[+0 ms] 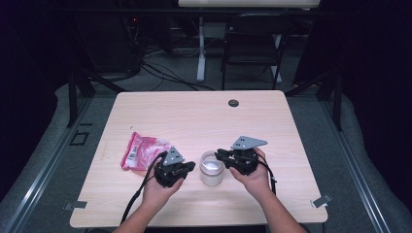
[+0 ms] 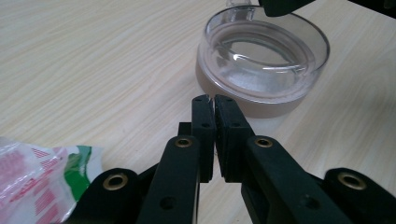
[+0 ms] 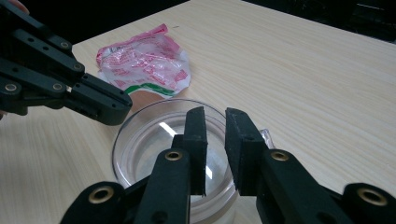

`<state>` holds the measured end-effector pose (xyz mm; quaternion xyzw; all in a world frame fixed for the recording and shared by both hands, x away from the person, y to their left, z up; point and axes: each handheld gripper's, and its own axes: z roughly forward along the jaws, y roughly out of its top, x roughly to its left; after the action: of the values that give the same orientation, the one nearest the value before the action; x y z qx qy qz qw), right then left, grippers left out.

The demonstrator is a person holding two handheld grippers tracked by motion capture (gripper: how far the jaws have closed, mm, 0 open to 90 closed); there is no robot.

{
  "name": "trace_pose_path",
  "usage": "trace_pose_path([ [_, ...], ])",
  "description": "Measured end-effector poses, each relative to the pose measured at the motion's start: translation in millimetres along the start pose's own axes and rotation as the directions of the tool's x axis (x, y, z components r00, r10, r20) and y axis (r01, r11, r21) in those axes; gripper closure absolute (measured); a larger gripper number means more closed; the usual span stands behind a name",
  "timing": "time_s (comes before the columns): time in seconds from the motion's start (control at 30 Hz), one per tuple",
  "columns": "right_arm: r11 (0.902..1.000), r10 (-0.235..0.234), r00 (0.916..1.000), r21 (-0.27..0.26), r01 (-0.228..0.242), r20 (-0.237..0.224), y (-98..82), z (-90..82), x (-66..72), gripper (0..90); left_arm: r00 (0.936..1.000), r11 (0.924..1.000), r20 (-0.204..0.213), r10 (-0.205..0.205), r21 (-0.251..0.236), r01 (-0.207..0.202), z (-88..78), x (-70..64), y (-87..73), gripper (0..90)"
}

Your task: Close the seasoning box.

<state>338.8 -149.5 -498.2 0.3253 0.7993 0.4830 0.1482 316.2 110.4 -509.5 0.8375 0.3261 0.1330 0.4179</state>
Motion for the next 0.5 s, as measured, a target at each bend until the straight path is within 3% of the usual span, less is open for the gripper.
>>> trace_pose_path([
  [0.27,1.0,0.0,1.0,-0.001,0.0,0.001,-0.1,0.0,0.0,78.4,0.9974,0.9999,-0.072,-0.008,-0.015,0.006,-19.2,18.9,-2.3,75.8],
  [0.5,1.0,0.002,1.0,-0.001,-0.002,0.0,-0.3,-0.1,-0.3,77.9,0.9907,0.9974,-0.123,-0.058,-0.049,0.052,-44.1,42.1,-11.2,60.9],
])
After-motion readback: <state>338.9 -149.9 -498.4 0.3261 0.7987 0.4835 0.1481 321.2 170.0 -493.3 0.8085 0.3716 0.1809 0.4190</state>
